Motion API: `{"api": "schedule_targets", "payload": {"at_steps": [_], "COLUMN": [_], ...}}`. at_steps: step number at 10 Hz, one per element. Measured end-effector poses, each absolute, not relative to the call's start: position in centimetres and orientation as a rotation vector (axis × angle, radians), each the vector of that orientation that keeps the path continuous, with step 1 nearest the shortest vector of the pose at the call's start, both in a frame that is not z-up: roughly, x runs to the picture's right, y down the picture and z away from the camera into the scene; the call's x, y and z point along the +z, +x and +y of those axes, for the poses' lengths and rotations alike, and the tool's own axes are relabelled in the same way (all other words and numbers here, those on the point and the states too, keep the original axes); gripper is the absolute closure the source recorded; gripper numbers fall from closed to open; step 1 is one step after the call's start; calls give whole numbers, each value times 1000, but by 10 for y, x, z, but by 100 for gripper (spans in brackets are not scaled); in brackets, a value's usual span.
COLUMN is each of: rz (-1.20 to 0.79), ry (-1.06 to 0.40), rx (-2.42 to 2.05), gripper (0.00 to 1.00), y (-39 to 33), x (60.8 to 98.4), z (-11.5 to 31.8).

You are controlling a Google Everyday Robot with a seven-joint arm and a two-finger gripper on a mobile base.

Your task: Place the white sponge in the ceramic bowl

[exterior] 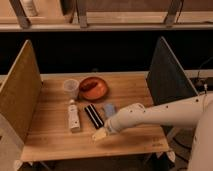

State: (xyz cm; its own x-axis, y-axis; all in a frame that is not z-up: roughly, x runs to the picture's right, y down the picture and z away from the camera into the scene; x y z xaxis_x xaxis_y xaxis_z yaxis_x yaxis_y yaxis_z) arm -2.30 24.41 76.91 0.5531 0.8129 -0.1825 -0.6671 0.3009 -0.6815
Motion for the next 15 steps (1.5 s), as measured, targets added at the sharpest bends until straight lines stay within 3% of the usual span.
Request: {"api": "schedule_targets", "payload": {"at_steps": [3, 9, 15], "rz": [-218, -84, -74], "ry": [-835, -714, -699], "rx": [972, 1012, 1012], "gripper": [20, 20, 20], "y": [-29, 46, 55], "x": [761, 758, 767], "z": [253, 193, 190]}}
